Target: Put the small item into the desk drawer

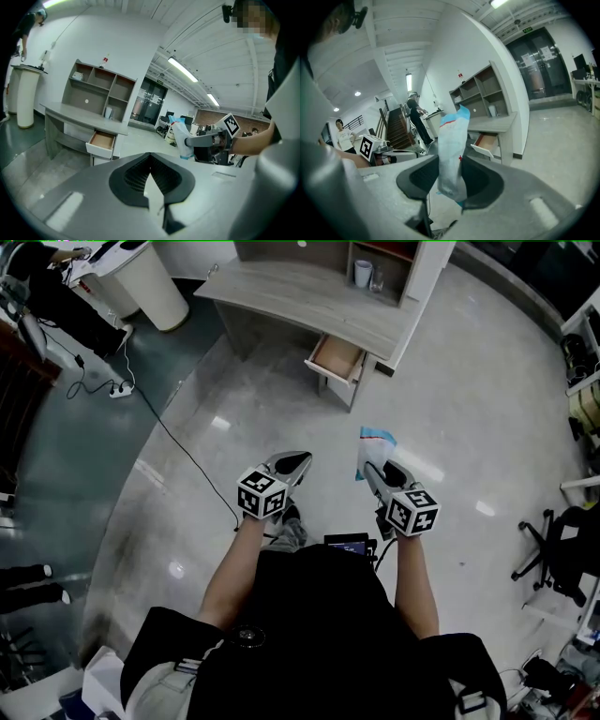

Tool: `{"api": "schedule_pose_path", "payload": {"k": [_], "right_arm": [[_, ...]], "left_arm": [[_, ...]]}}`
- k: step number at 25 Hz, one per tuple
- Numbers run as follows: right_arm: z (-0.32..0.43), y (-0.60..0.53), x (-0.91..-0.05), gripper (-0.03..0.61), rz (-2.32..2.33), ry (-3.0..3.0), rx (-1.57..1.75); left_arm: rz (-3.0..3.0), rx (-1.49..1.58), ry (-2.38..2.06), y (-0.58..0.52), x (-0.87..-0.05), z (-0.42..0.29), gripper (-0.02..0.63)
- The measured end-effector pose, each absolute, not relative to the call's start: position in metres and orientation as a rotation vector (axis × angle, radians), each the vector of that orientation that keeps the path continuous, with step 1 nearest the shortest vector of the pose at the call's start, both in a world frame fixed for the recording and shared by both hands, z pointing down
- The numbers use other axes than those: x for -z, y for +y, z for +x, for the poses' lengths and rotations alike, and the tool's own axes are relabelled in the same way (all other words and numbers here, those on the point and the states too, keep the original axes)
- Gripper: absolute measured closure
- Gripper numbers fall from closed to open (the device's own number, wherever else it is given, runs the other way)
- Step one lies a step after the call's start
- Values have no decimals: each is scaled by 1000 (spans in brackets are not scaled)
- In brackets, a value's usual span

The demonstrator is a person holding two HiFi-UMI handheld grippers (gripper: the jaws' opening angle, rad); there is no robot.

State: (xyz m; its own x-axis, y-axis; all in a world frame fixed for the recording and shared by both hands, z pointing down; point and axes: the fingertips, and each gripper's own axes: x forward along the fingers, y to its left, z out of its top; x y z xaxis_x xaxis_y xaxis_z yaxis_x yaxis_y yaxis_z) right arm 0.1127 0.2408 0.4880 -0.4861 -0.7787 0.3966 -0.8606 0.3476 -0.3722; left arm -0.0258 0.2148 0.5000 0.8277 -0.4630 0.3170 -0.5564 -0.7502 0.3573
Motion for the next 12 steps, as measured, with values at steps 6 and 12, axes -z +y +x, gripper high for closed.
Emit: {"api": "schedule_pose_path", "payload": {"k": [6, 12], "right_arm": [[98, 209, -489, 430, 1512, -2441, -826], [80, 180, -491, 430, 1532, -2415, -836]], "left_arm": [[2560, -293, -747, 182, -503, -40, 612], [2567, -296, -720, 147, -504, -56, 612]]}}
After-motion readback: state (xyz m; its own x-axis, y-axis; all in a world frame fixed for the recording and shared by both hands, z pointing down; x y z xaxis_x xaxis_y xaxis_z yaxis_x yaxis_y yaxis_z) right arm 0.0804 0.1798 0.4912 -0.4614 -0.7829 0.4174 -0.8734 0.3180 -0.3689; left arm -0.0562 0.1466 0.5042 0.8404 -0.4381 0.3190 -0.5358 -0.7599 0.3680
